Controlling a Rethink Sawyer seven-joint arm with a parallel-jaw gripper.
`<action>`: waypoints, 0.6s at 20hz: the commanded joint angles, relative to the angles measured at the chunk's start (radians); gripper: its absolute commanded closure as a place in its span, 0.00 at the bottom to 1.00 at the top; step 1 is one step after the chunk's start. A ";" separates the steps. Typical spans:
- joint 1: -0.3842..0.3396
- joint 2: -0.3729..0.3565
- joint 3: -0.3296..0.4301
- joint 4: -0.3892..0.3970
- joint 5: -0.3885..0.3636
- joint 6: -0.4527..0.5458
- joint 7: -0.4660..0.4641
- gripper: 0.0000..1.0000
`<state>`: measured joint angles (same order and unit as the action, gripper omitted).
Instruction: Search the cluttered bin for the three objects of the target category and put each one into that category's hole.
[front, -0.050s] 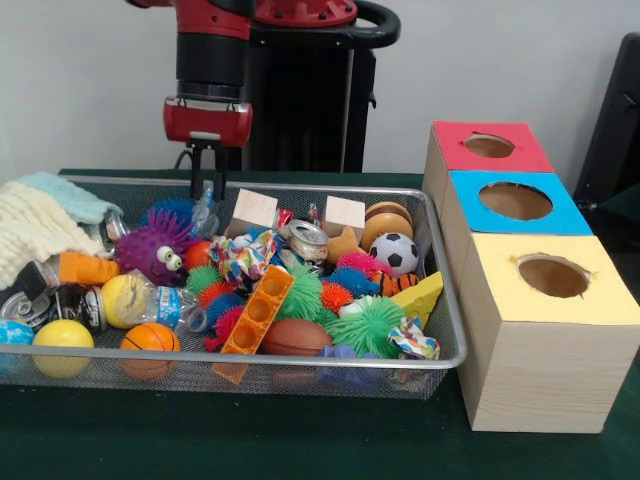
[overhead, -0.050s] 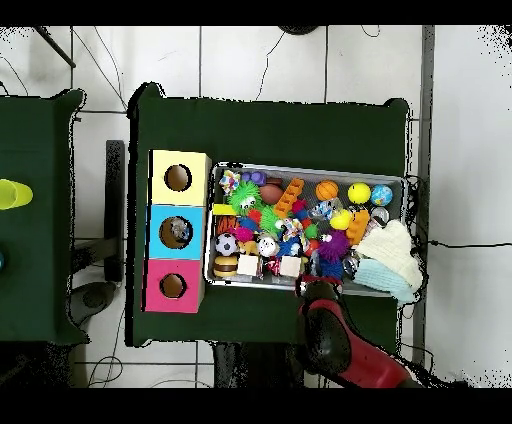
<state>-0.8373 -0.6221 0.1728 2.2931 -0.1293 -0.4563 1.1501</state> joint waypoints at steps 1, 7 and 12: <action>-0.010 -0.121 0.041 -0.055 0.096 0.146 0.283 1.00; -0.016 -0.222 0.075 -0.023 0.112 0.228 0.294 1.00; -0.016 -0.294 0.100 -0.010 0.127 0.280 0.313 1.00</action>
<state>-0.8386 -0.8095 0.1742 2.3027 -0.0780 -0.2897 1.1507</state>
